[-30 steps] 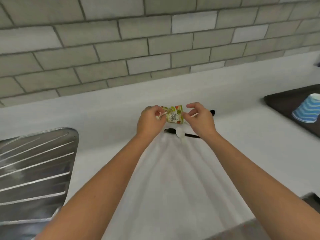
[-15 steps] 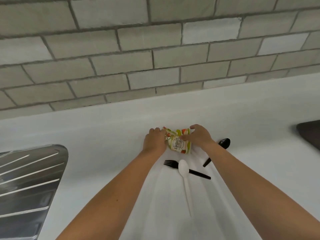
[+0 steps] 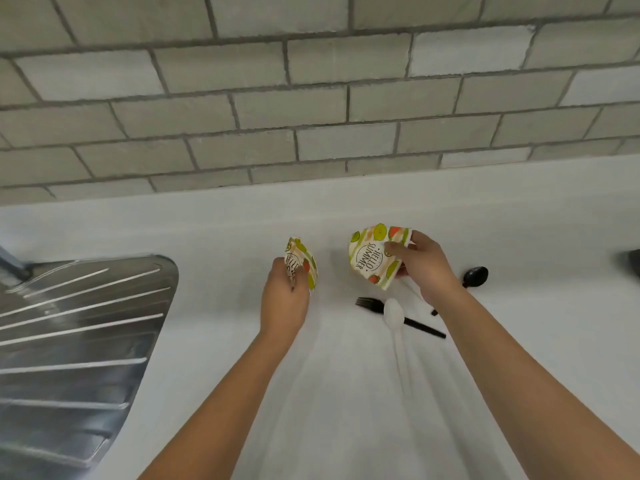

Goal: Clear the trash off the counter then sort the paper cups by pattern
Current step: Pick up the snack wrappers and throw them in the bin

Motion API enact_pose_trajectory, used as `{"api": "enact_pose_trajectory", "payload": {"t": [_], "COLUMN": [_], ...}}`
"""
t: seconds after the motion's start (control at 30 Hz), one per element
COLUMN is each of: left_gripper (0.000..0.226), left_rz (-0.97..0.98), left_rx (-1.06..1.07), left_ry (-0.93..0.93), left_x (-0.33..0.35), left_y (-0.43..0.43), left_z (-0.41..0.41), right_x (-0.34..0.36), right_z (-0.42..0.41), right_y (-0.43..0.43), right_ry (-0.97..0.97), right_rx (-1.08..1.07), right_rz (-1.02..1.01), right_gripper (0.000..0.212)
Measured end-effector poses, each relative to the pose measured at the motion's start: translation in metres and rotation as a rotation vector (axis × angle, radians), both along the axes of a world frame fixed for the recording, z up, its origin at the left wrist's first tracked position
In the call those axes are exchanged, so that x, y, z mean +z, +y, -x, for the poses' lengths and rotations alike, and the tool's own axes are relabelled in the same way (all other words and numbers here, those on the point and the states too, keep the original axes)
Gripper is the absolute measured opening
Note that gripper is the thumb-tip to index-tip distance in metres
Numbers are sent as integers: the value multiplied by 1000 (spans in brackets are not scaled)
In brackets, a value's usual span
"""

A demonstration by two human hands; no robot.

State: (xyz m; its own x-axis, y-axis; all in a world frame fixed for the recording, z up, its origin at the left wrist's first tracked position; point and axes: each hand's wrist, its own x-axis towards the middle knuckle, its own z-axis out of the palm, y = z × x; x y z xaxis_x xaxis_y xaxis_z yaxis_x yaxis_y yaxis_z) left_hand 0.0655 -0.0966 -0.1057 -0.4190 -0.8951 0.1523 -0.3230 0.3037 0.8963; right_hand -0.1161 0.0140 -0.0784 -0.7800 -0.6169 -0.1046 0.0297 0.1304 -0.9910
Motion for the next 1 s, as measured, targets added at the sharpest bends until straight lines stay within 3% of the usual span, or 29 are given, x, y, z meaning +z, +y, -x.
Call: {"api": "enact_pose_trajectory", "payload": {"t": [0.23,0.47,0.67,0.83,1.0], "left_gripper": [13,7,8,11,18], "left_rz": [-296,-380,-434,-436,-585], "left_rx": [-28,-113,-250,-278,-150], "left_ry": [130,142,52,-178,-461], "left_x": [18,-11,-42,-101,-217], "left_y": [67,138,168,192,197], "left_z": [-132,-276,-355,-385,-383], "right_x": [15,-16,-50,-114,-232], "right_z": [-147,-302,-385,-425,-446], "right_y": [48,119,161,192,199], "right_ry": [-111,-33,31,125,196], "right_rx": [84,149,173,115,56], "right_rz": [74,0,-28,-165,-542], "right_gripper": [18,11,22,25,8]}}
